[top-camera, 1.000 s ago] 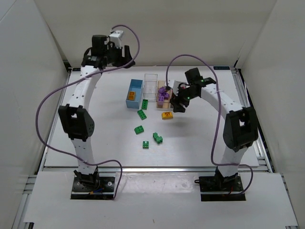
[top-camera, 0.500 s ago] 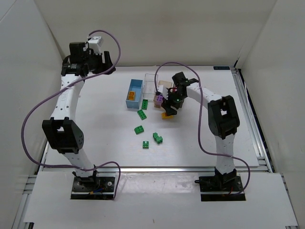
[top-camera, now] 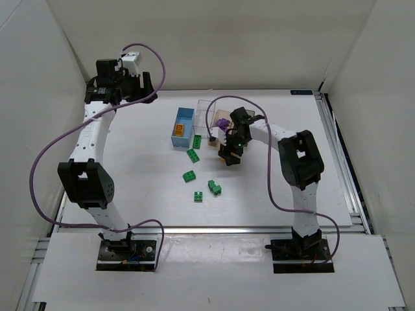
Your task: Sort the legos into containers by color
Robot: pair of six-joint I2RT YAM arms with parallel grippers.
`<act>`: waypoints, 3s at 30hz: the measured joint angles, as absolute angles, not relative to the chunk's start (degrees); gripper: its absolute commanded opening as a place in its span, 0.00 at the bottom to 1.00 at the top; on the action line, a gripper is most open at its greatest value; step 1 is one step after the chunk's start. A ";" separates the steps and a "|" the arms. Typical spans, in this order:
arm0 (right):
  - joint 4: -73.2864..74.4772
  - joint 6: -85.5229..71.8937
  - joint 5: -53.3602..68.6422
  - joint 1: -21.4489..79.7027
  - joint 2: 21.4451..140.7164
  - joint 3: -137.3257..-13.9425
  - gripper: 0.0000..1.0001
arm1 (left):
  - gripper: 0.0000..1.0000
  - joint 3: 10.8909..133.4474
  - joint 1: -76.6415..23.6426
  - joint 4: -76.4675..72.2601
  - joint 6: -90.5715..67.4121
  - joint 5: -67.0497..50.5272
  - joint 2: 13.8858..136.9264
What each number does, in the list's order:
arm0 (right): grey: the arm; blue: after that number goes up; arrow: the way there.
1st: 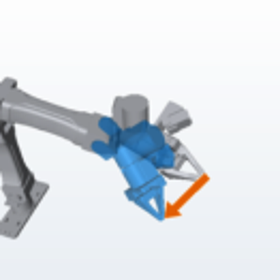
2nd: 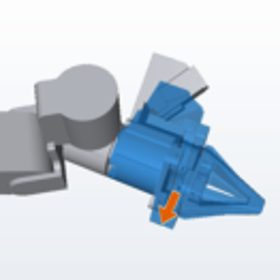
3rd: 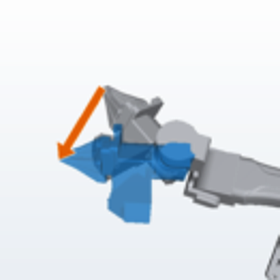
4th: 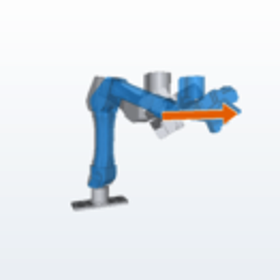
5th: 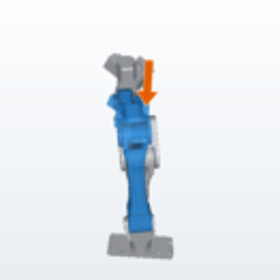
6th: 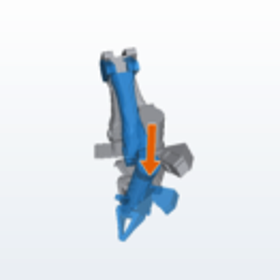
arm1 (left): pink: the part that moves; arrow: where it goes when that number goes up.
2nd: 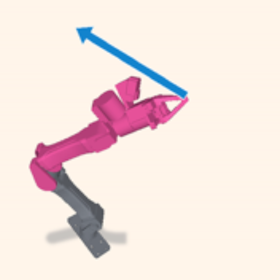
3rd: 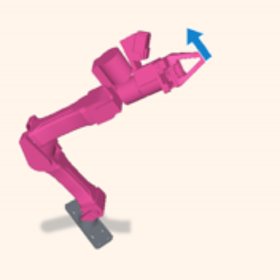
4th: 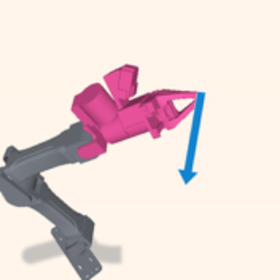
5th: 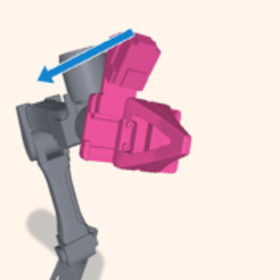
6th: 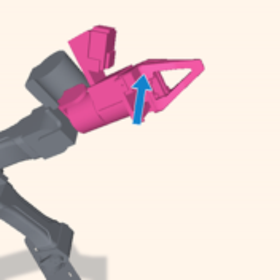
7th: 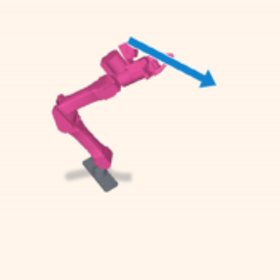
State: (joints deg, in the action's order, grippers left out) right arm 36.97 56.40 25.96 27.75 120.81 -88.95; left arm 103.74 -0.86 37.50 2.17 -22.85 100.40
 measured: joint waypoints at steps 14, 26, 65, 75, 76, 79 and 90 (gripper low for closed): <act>33.95 56.10 24.64 28.69 118.52 -86.32 0.22 | 0.76 101.30 -0.86 36.71 0.16 -20.86 100.05; 40.01 45.56 33.71 31.97 113.73 -112.88 0.20 | 0.99 90.74 8.03 36.86 -8.36 -28.77 98.48; 31.14 12.47 23.55 37.52 145.67 -138.76 0.73 | 1.00 85.47 16.34 37.98 -10.52 -31.94 93.30; 26.94 11.62 24.56 37.52 143.94 -136.16 0.82 | 0.99 83.68 14.98 37.47 -9.50 -32.64 93.10; 26.76 11.62 24.43 37.52 142.87 -134.67 0.82 | 0.99 83.40 14.22 37.26 -9.23 -32.62 93.03; 26.39 11.79 23.62 37.50 139.28 -131.39 0.81 | 0.94 82.17 11.57 36.91 -8.40 -32.49 92.75; 27.09 13.89 19.07 31.05 119.35 -114.93 0.80 | 0.76 76.31 -7.66 39.81 5.52 -29.74 88.60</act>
State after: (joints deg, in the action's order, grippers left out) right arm 27.09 13.89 19.07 31.05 119.35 -114.93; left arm 76.31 -7.66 39.81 5.52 -29.74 88.60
